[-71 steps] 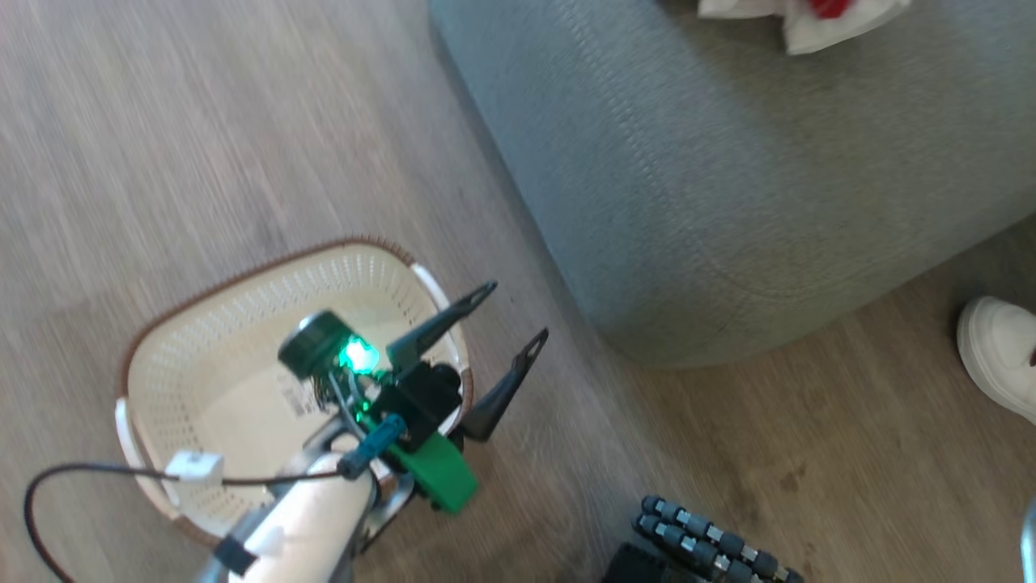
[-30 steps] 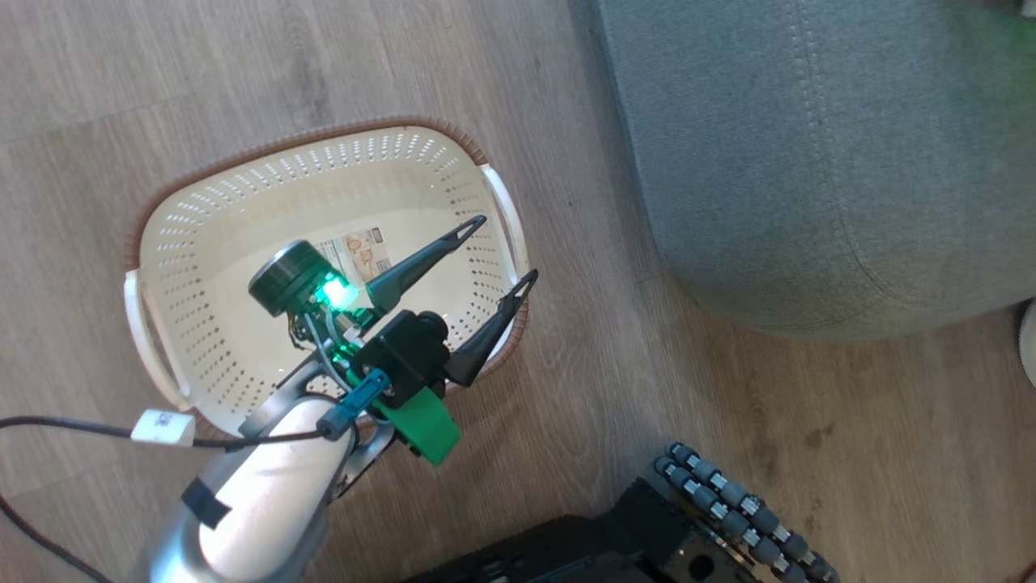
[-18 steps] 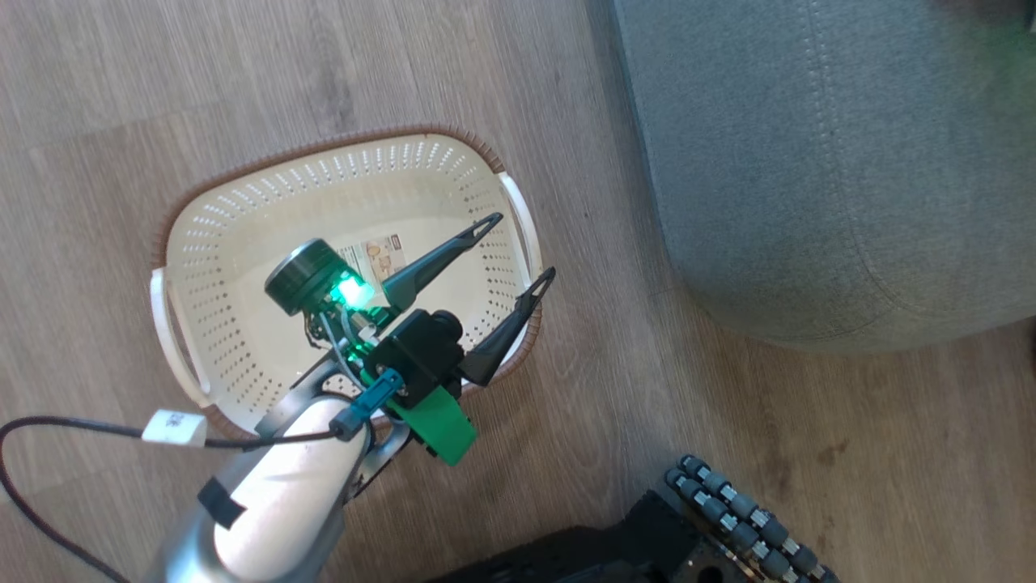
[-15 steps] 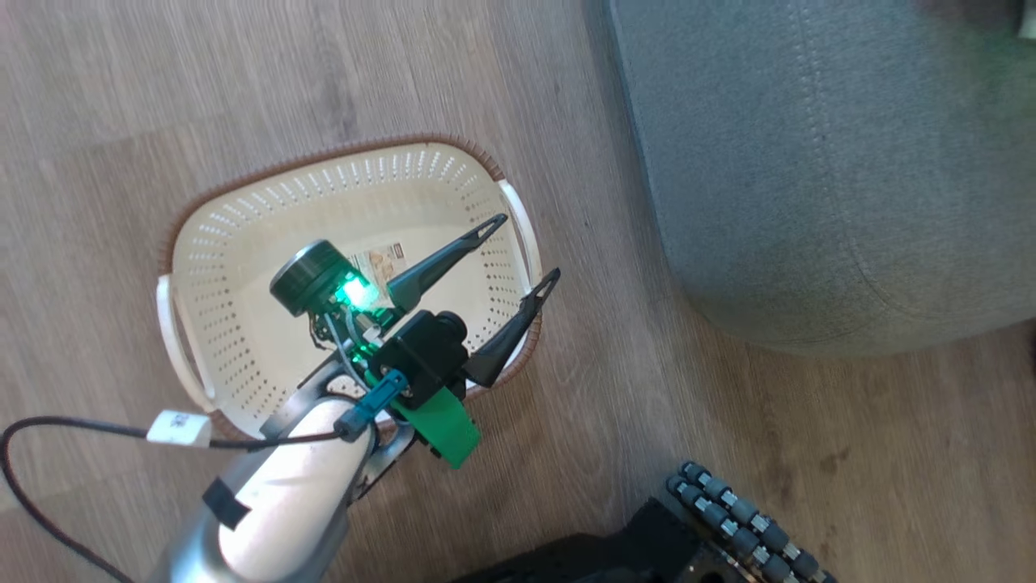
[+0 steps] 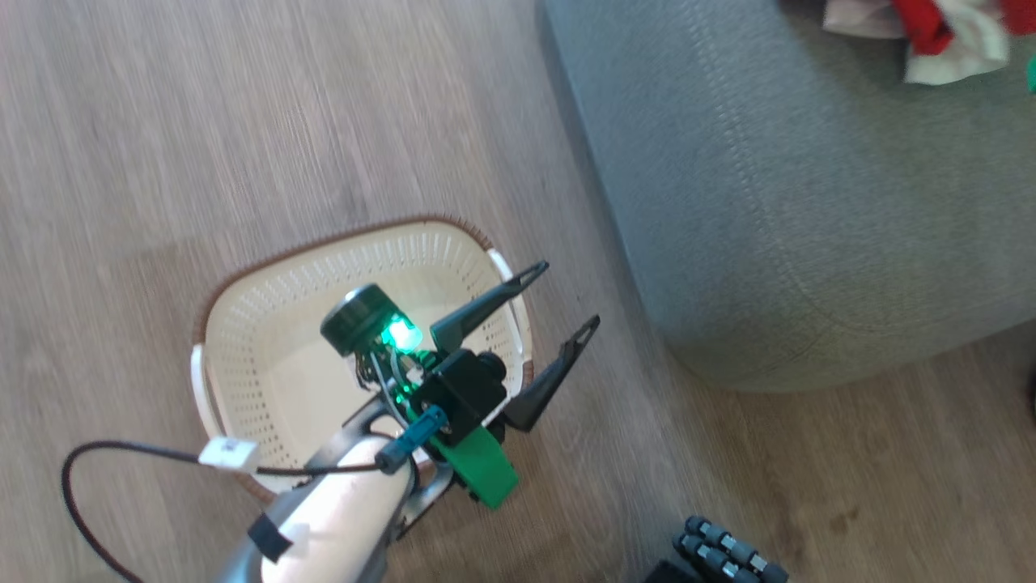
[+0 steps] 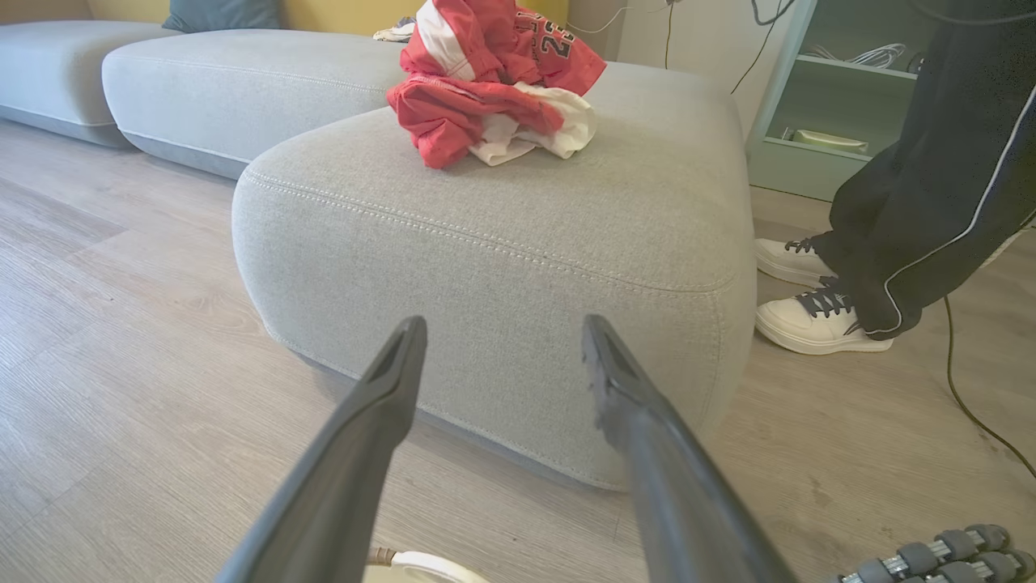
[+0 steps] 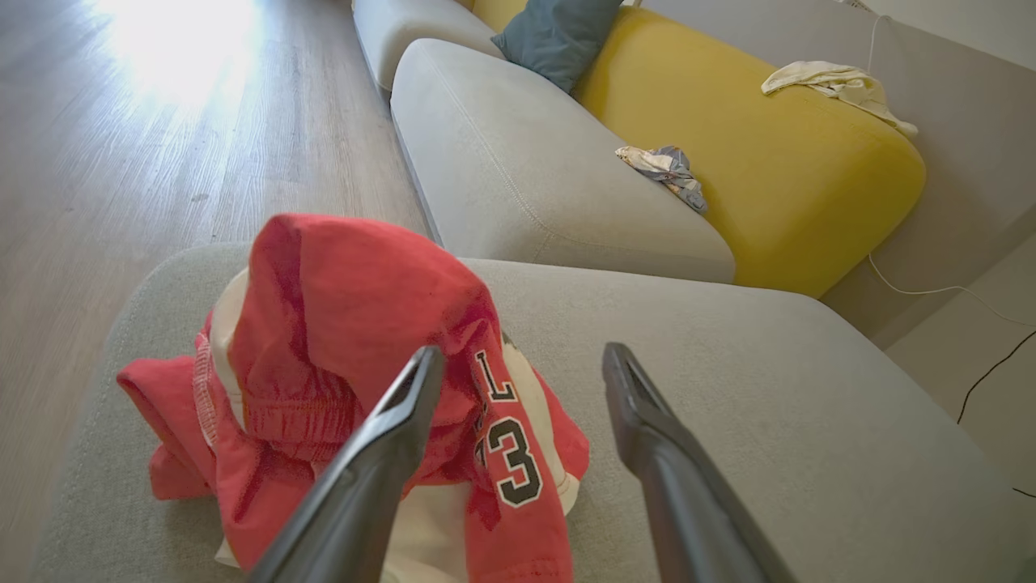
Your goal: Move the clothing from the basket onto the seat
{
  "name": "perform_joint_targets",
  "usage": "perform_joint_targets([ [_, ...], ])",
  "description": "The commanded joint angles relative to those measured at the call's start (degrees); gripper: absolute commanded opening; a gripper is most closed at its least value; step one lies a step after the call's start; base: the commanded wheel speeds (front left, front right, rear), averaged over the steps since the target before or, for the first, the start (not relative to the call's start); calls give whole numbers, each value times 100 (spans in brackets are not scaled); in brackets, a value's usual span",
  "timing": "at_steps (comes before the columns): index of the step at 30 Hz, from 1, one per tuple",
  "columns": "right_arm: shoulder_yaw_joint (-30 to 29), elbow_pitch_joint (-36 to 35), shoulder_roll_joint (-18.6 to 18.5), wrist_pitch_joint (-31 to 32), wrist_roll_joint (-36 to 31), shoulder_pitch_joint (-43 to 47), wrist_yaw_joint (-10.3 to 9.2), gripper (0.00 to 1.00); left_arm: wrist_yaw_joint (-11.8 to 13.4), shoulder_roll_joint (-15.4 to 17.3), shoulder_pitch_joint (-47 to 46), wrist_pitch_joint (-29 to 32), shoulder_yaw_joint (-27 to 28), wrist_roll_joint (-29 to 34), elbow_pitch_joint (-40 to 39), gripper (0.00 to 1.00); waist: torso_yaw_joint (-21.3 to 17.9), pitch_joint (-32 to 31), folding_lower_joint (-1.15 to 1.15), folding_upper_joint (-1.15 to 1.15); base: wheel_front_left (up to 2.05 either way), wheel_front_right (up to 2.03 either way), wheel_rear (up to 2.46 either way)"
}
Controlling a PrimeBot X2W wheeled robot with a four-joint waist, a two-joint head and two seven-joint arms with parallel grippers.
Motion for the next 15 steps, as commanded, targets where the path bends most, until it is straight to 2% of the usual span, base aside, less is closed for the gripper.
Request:
perform_joint_targets([
  [1,121,-277,-150,-37,93,90,-2,100,-7,-74,95,-28,114,-44,-154,100,-108,-343,0,0,0,0,0],
  [5,390,-661,-249,-37,284,276,-2,100,5,-177,278,-28,192,-104,-129,100,-167,-715,0,0,0,0,0],
  [15,1074,-2311,-528,-37,1113,1289,-2,100,43,-477,633,-28,585,-218,-187,100,-64,-1443,0,0,0,0,0],
])
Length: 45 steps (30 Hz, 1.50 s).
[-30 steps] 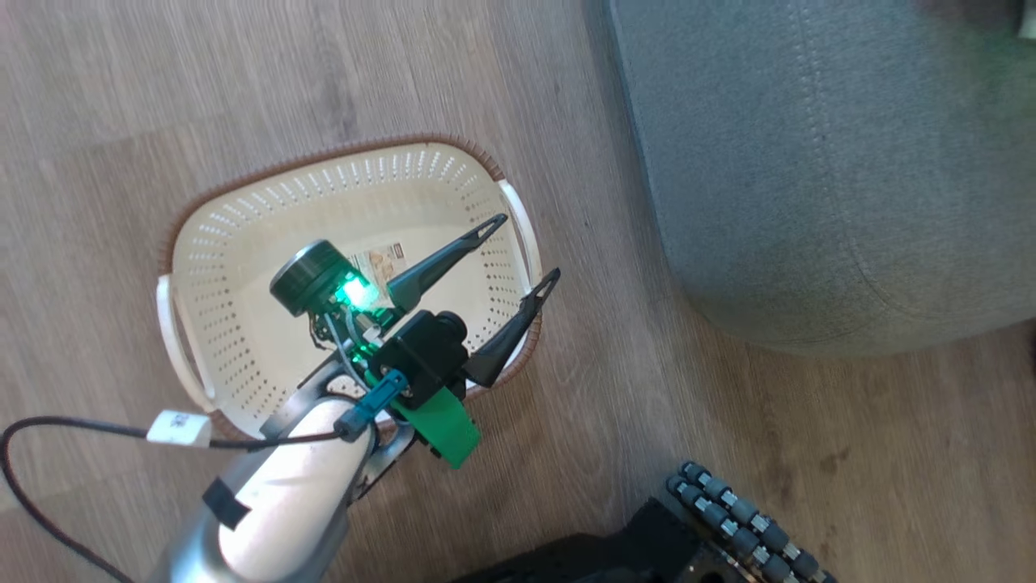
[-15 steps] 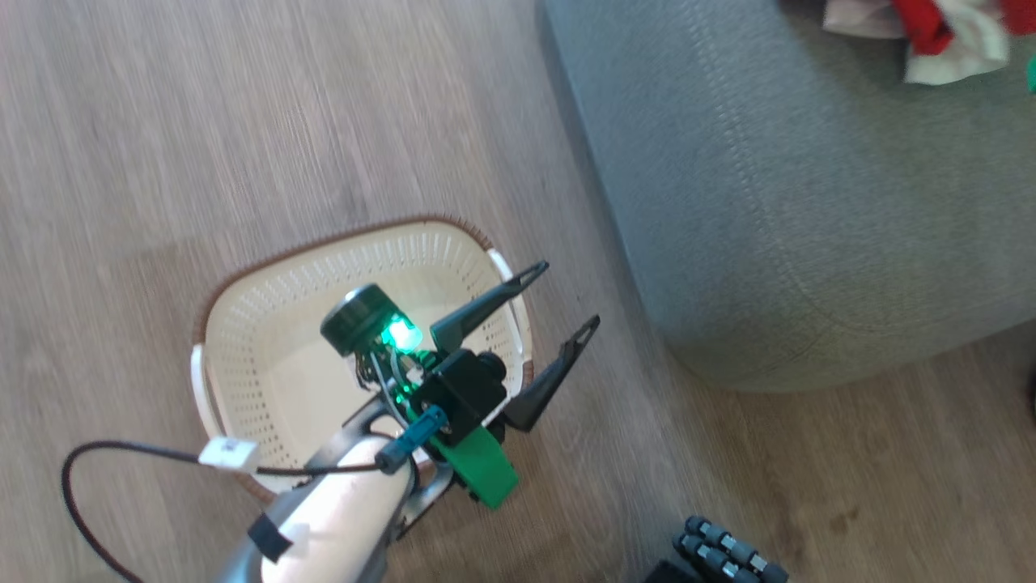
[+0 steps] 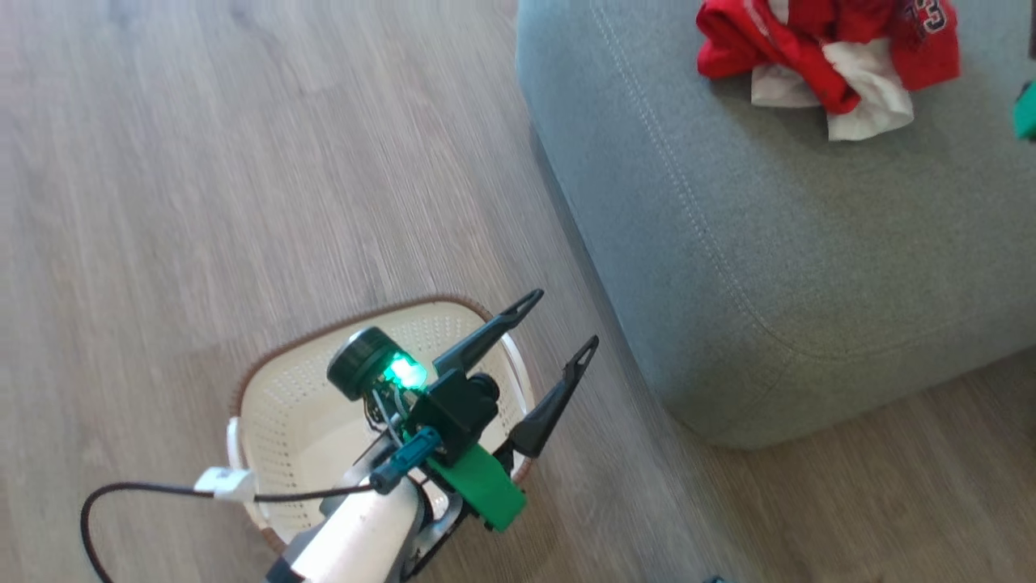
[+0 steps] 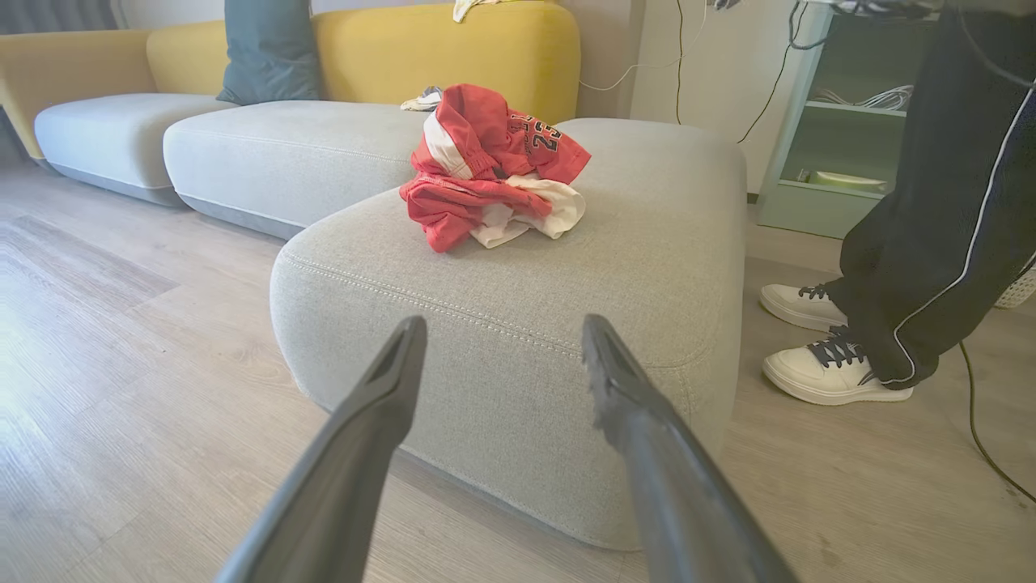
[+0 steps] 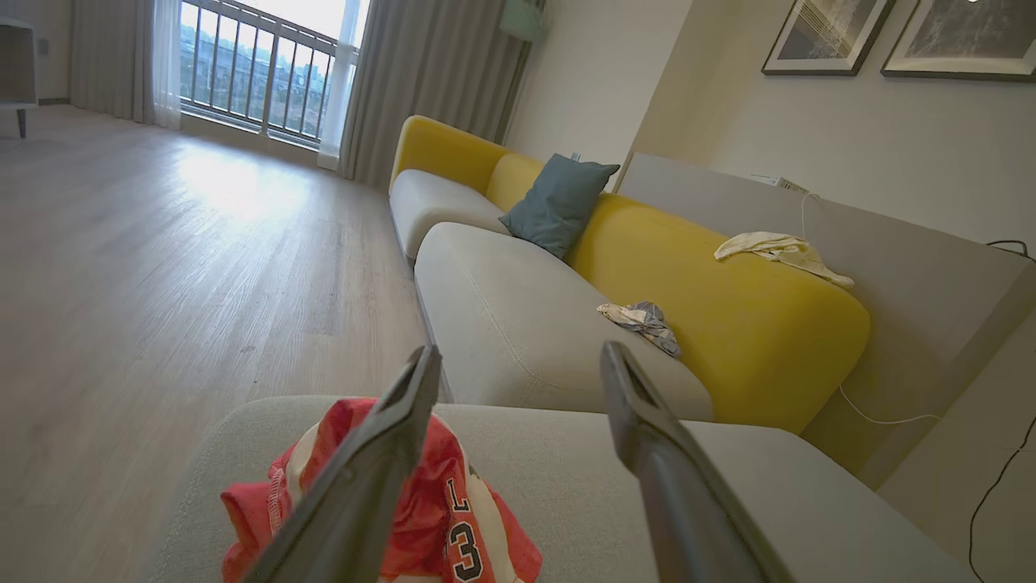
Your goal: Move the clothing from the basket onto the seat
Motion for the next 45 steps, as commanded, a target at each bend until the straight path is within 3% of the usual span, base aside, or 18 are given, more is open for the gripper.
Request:
perform_joint_targets([
  [1,86,-445,-176,-36,160,219,-2,100,45,-97,21,-28,239,-80,-209,100,109,-234,1,0,0,0,0],
  [5,72,-1345,-128,-36,544,801,-2,100,151,-162,146,-28,597,-255,-265,100,253,-416,1,0,0,0,0],
  [12,139,-3213,350,-36,1248,2115,-2,100,291,-199,217,-28,1224,-423,-446,100,751,-621,1,0,0,0,0],
  [15,231,-3532,506,-36,1319,2505,-2,100,411,-201,262,-28,1429,-554,-465,100,1014,-678,1,0,0,0,0],
  [24,456,-3583,909,-36,1489,3417,-2,100,848,-202,472,-28,1989,-355,-474,100,1658,-843,1,0,0,0,0],
  [35,519,-3207,1471,-36,1244,4085,-2,100,1643,-202,853,-28,2449,-188,-575,100,2201,-989,1,0,0,0,0],
  [45,360,-2938,1817,-36,1006,4309,-2,100,1484,-202,1085,-28,2480,-426,-248,100,2337,-1102,1,0,0,0,0],
])
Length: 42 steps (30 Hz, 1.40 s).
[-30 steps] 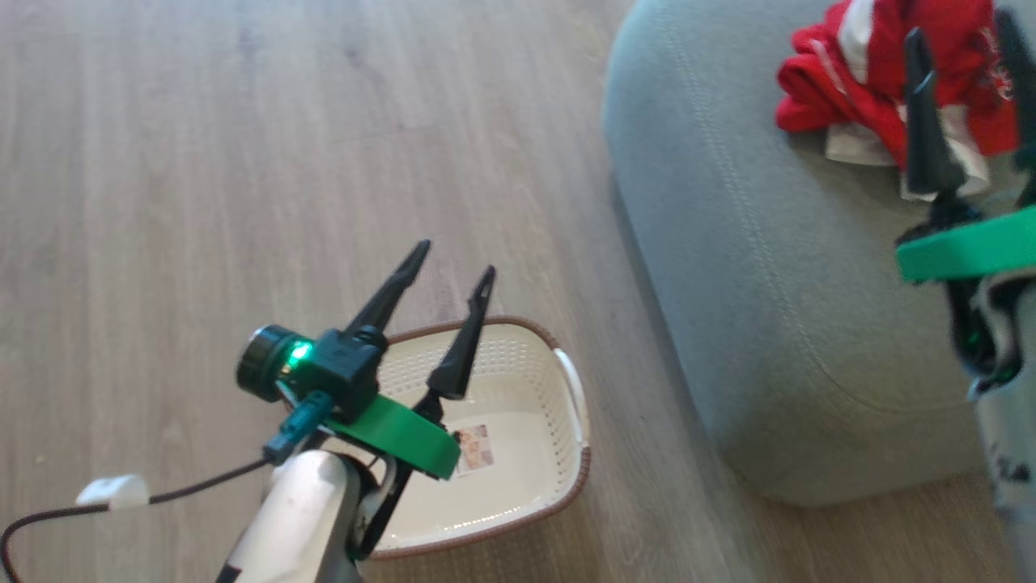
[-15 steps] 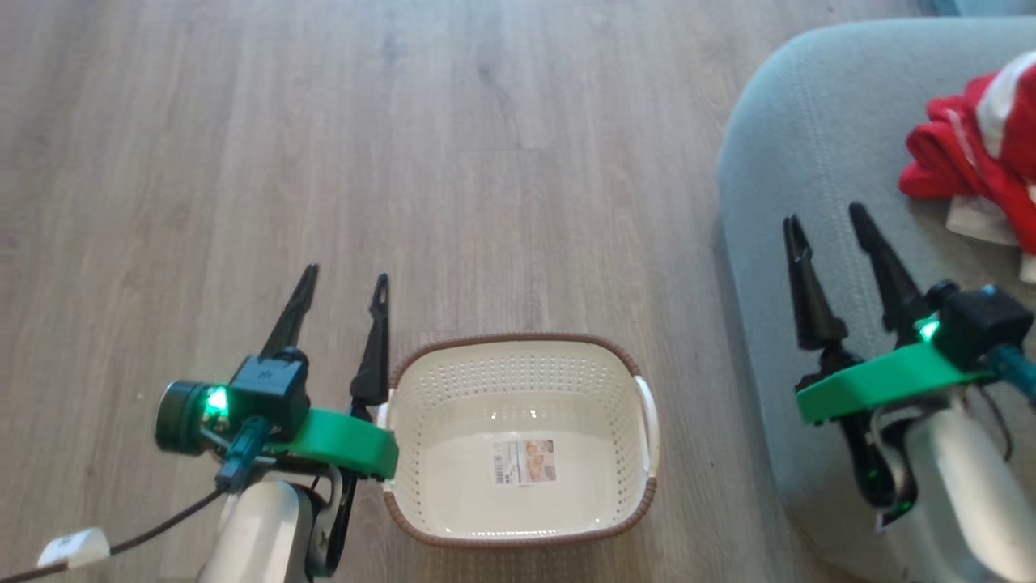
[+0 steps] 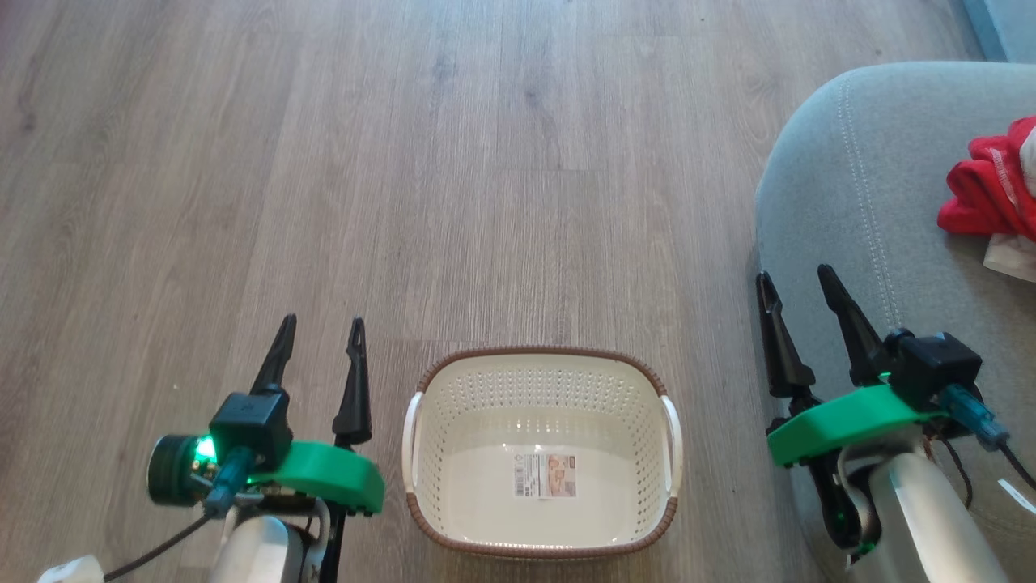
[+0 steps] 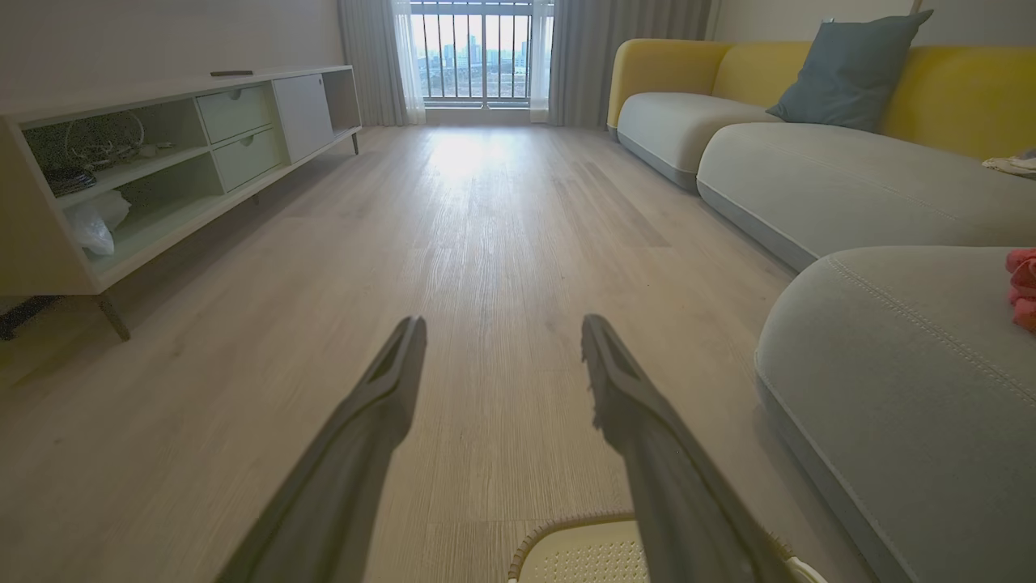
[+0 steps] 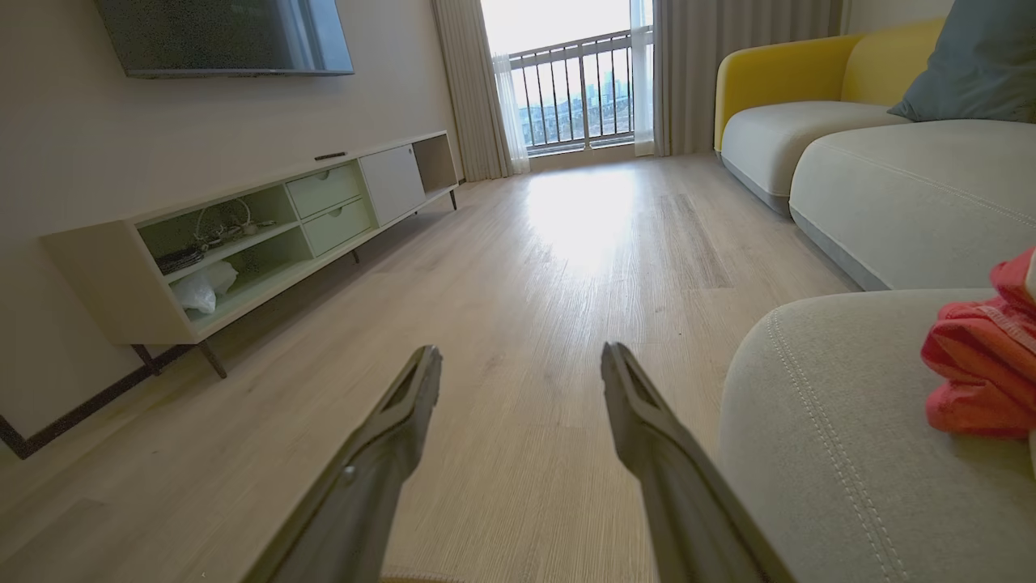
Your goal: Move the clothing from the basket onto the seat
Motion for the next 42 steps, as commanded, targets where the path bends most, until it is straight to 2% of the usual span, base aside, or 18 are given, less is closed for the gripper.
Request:
perform_joint_targets([
  [1,25,-128,44,-37,-87,20,-1,100,-52,11,-116,-28,244,-132,-110,100,10,-20,0,0,0,0,0],
  [14,-87,1,124,-37,-199,48,-1,100,-642,11,-54,-28,469,-654,-42,100,-21,-78,0,0,0,0,0],
  [42,-42,42,105,-37,-188,7,-1,100,-745,10,-43,-28,526,-746,148,100,-51,-99,0,0,0,0,0],
])
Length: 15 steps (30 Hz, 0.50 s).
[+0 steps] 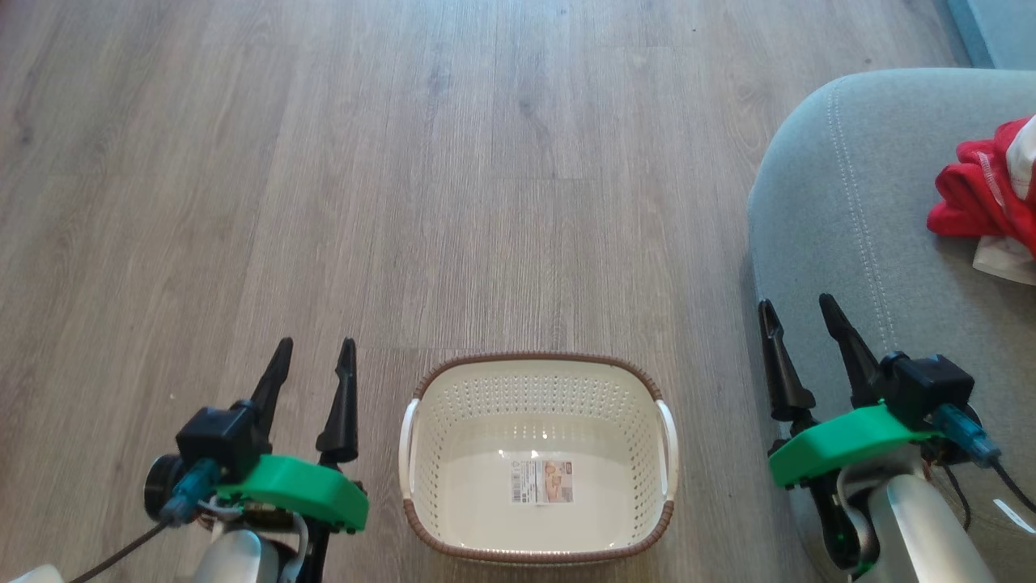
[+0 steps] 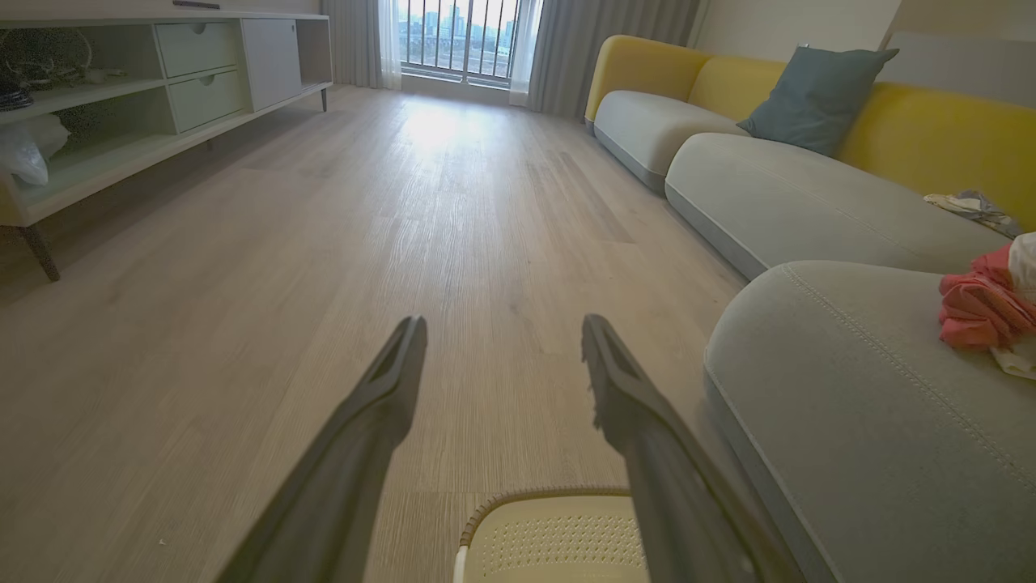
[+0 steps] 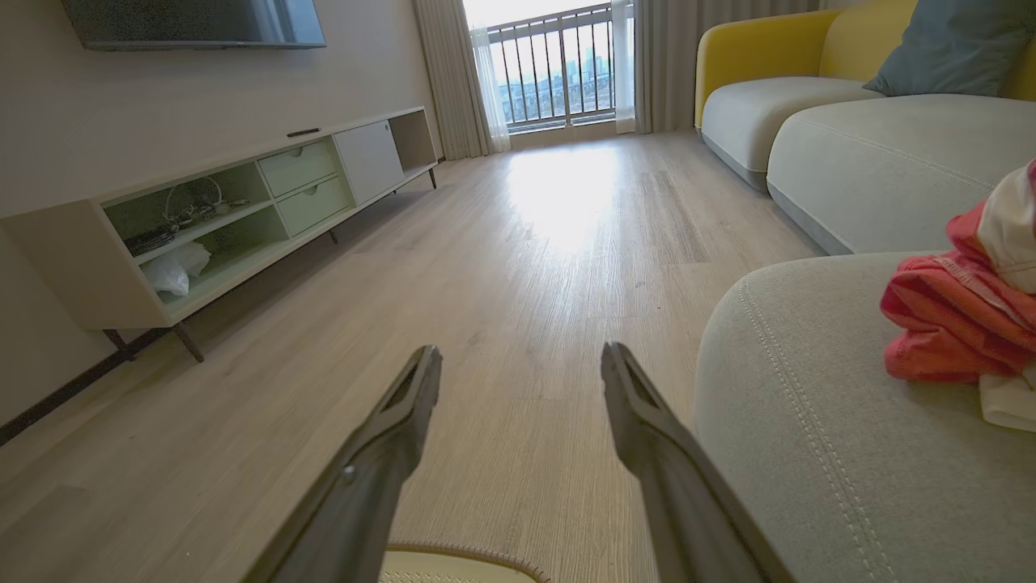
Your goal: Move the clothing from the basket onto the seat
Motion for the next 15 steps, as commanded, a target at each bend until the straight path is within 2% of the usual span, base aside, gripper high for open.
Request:
perform_joint_targets([
  [1,126,-170,13,-37,-38,-197,-1,100,-30,12,-192,-29,204,-54,-138,100,-3,1,0,0,0,0,0],
  [14,113,-135,-14,-37,-40,-216,-1,100,-96,12,-191,-29,177,-109,-157,100,-6,-11,0,0,0,0,0],
  [15,1,31,-1,0,2,-2,0,0,-85,0,0,0,-2,-86,25,0,-6,-11,0,0,0,0,0],
])
